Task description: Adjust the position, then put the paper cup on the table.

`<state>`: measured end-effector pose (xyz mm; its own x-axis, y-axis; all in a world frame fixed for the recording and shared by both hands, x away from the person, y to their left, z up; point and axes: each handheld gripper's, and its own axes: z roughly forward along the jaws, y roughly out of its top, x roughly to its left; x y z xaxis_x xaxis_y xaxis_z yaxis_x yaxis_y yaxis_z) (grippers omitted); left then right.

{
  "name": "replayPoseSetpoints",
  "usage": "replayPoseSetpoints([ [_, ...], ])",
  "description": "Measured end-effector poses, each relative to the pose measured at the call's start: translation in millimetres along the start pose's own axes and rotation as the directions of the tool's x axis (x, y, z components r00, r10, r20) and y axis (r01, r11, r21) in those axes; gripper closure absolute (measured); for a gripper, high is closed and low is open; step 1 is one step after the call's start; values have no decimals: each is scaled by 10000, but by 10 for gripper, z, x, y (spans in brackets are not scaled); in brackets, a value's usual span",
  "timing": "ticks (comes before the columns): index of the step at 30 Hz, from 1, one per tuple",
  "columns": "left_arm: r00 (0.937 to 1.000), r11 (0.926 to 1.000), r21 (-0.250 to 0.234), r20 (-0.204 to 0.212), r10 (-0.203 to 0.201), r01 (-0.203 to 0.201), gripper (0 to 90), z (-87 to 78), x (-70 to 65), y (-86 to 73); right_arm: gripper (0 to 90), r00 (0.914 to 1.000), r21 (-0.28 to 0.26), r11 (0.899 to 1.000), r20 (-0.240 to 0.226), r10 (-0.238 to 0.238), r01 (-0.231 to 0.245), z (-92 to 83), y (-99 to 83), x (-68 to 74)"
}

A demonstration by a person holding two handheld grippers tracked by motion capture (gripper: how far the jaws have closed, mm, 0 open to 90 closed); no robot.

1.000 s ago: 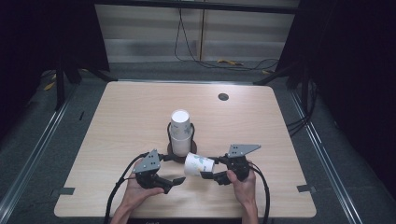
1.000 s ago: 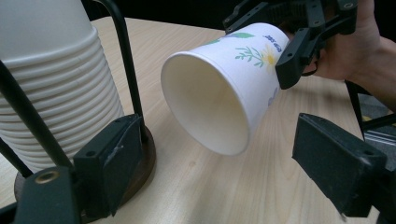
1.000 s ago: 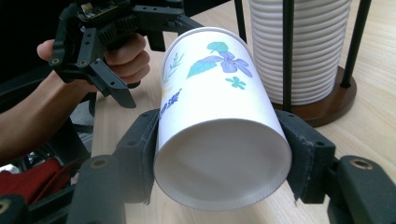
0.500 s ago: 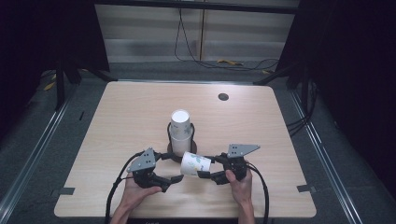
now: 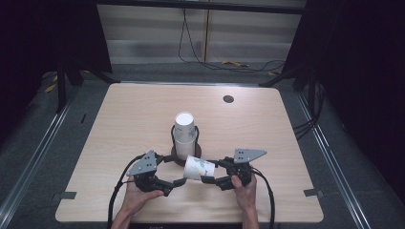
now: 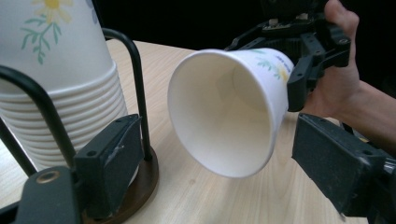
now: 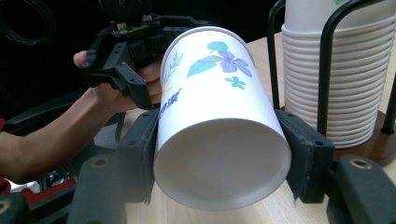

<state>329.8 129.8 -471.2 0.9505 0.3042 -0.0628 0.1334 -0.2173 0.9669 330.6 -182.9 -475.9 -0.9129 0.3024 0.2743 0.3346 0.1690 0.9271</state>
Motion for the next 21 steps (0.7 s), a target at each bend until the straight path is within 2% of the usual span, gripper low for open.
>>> replayPoseSetpoints([
  [5, 10000, 9999, -115, 61, -40, 41, 160, -9, -10, 15, 367, 9999, -133, 9999, -156, -3, 1, 11, -2, -3],
  [17, 9998, 9999, 149, 185, 53, -55, 163, 63, 1, -13, 368, 9984, -227, 9996, -550, -158, 146, 61, -13, 4],
  [21, 9993, 9998, 164, 370, 111, -117, 185, 80, 4, -14, 368, 9979, -210, 9997, -629, -170, 157, 64, -12, 5],
])
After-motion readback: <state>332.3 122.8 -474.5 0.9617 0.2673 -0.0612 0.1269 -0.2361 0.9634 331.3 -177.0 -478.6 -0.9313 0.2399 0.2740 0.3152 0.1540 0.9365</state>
